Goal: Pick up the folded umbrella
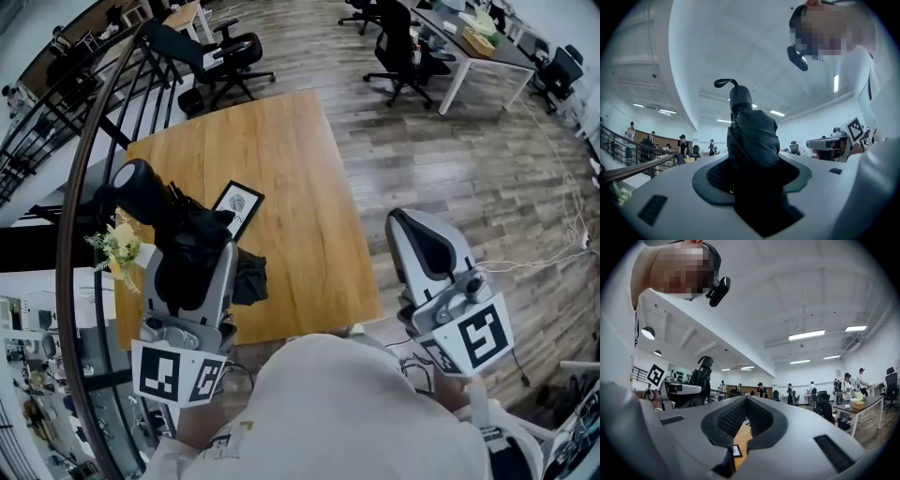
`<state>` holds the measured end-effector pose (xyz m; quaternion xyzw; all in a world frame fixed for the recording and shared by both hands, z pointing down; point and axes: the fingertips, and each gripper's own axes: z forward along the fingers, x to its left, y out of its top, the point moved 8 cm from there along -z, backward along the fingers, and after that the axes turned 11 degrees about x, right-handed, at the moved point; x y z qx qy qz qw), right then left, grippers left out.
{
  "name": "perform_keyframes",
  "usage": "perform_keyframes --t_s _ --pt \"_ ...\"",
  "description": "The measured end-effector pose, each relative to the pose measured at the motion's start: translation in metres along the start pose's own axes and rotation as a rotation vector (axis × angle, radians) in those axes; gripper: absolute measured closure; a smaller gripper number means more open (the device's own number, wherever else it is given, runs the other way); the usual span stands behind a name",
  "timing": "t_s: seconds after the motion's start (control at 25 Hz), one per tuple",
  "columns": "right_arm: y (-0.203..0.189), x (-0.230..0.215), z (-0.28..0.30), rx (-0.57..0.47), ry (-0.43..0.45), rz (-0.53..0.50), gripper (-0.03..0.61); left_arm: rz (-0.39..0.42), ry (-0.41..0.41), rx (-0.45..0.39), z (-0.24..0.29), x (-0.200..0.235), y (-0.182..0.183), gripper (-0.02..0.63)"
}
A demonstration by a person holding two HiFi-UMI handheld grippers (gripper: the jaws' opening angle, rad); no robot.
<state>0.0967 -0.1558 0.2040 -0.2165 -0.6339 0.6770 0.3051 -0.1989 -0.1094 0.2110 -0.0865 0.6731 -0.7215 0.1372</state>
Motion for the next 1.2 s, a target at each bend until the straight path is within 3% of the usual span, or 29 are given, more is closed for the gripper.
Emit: perform_keyframes --t_s 0.28,0.88,1.2 --pt "-0.017 0.005 0.003 0.037 0.065 0.028 0.551 -0.024 0.008 0.037 -0.010 -0.003 -0.019 0.353" --pt "-0.022 0.004 0.012 0.060 0.076 0.022 0.551 -0.078 0.017 0.068 -0.007 0.004 -0.027 0.351" --pt "-0.015 0.008 0.021 0.061 0.083 0.019 0.551 -0.058 0.030 0.056 -0.009 0.014 -0.015 0.351"
